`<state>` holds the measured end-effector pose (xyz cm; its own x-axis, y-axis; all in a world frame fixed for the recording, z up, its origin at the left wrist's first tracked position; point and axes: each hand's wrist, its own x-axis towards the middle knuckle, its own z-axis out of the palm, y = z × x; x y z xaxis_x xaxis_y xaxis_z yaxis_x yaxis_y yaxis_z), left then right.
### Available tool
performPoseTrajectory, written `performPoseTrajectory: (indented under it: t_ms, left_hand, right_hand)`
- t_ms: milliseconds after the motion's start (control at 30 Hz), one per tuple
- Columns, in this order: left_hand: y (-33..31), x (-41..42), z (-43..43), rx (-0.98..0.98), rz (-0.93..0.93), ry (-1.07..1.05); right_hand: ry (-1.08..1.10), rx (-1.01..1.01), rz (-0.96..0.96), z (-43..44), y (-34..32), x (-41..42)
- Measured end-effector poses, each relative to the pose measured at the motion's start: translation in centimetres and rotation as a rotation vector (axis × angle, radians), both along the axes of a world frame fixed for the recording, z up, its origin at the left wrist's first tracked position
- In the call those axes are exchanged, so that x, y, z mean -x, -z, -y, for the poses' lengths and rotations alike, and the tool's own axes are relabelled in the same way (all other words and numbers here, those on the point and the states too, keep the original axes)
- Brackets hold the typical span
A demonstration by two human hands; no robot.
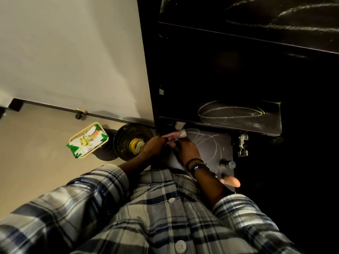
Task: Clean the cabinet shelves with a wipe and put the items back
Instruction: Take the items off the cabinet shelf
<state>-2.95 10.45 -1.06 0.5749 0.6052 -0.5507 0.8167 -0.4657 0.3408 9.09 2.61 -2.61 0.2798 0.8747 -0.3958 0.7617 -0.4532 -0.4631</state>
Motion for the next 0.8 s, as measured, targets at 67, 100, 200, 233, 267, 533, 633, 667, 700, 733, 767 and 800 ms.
performPoseTrajectory:
  t_ms: [67, 100, 200, 233, 267, 533, 633, 667, 700, 733, 767, 800]
  left_hand:
    - [-0.2, 0.2, 0.2, -0.032, 0.014, 0.015]
    - [-0.4, 0.3, 0.4, -0.058, 0.019, 0.023]
    - [0.3, 0.4, 0.9, -0.073, 0.047, 0.011]
    - [0.0, 0.3, 1.2, -0.071, 0.052, -0.002]
    - [0.1, 0.1, 1.4, -0.090, 0.065, -0.010]
    - [0.9, -3.1, 5.6, -0.171, 0.250, 0.149]
    - [0.1, -5.4, 8.0, -0.089, 0.235, 0.298]
    - [0.0, -6.1, 8.6, -0.062, 0.193, 0.328]
    - [-0.1, -6.8, 9.4, -0.057, 0.193, 0.355]
    - [0.0, -7.5, 10.0, -0.035, 0.201, 0.380]
    - [0.2, -8.1, 10.7, -0.015, 0.217, 0.399]
    - [0.4, -8.7, 11.3, 0.009, 0.220, 0.413]
  right_hand:
    - [0.021, 0.004, 0.010, 0.9, 0.1, -0.6]
    - [0.025, 0.002, 0.017, 1.4, 0.0, -0.8]
    - [0.057, 0.003, 0.043, 3.0, -0.2, -1.5]
    - [0.076, -0.004, 0.051, 3.5, -0.2, -1.8]
    - [0.101, -0.019, 0.058, 4.0, -0.3, -2.1]
    - [0.370, -0.112, 0.121, 8.7, -1.8, -4.3]
    - [0.439, -0.143, 0.147, 10.9, -2.3, -5.3]
    - [0.445, -0.145, 0.165, 11.8, -2.6, -5.6]
    - [0.455, -0.129, 0.182, 12.7, -2.9, -6.0]
    - [0.468, -0.107, 0.195, 13.6, -3.2, -6.4]
    - [0.476, -0.082, 0.207, 14.5, -3.4, -6.7]
    - [0.470, -0.051, 0.225, 15.4, -3.5, -7.0]
